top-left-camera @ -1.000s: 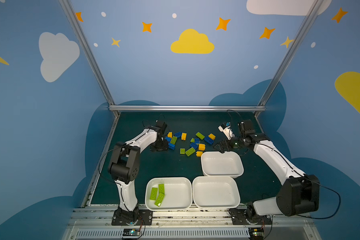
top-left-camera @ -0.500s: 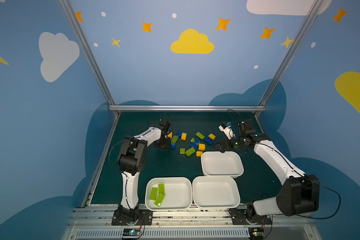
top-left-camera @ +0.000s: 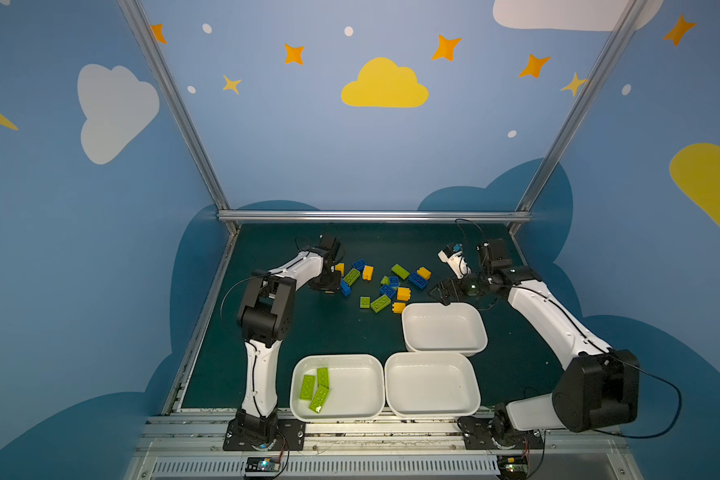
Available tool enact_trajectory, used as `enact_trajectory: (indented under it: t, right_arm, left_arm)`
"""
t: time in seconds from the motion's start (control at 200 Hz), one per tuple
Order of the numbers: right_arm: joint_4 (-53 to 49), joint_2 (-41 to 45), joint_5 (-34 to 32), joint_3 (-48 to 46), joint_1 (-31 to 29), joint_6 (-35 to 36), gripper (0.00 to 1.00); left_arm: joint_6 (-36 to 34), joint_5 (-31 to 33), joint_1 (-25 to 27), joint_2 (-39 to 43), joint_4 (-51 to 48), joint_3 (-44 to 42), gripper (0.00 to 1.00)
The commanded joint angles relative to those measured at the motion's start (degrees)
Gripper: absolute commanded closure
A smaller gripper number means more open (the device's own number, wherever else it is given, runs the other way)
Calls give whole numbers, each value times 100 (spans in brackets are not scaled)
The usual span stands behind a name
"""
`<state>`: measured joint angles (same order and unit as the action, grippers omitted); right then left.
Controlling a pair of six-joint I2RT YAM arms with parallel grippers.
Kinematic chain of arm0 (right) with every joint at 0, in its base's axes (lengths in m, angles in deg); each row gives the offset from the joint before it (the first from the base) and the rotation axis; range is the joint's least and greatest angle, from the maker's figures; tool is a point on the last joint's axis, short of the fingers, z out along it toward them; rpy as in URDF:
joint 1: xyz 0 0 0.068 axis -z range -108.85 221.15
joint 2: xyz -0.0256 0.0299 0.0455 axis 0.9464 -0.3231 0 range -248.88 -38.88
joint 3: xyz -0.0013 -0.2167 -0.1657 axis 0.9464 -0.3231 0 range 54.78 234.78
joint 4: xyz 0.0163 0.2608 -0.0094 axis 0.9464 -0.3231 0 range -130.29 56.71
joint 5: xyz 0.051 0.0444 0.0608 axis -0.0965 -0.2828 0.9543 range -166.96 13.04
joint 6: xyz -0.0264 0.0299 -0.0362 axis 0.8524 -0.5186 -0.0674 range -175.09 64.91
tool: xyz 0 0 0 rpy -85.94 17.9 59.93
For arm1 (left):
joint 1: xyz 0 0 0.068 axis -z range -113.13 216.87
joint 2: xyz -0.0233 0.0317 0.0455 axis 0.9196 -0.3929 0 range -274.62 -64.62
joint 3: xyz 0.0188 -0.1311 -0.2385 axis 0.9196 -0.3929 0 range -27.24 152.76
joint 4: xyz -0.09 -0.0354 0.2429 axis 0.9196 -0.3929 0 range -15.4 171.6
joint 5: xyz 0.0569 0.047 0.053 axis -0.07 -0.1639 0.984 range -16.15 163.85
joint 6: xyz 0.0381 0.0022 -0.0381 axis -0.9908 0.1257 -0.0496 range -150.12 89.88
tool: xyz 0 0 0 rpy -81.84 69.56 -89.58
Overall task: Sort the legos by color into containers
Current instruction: 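Move the left gripper to the pile and grasp a small yellow brick, then carry the yellow brick across to the middle white bin and release it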
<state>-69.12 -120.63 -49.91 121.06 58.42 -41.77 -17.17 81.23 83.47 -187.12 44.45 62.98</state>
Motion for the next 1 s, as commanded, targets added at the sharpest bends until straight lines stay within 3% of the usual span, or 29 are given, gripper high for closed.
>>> enact_trajectory:
  t: [0.0,0.135,0.375,0.616,0.756,0.996]
  right_arm:
    - [-73,-10,24,128,19,4,1]
    - [-55,-19,18,129,18,4,1]
    - [-38,16,28,87,26,-20,1]
    - [-20,37,236,81,60,-123,1]
    - [-3,34,419,87,86,-237,1]
    - [-12,45,770,88,201,-482,1]
  left_arm:
    - [-92,-158,-16,-130,-154,29,54]
    - [-138,-98,-17,-22,-302,-4,65]
    - [-150,-62,-19,554,-768,41,67]
    - [-352,-1427,188,1790,-941,-497,67]
    - [-439,-1868,694,2546,-1008,-944,67]
    - [-195,-2224,2050,3541,-362,-1806,68]
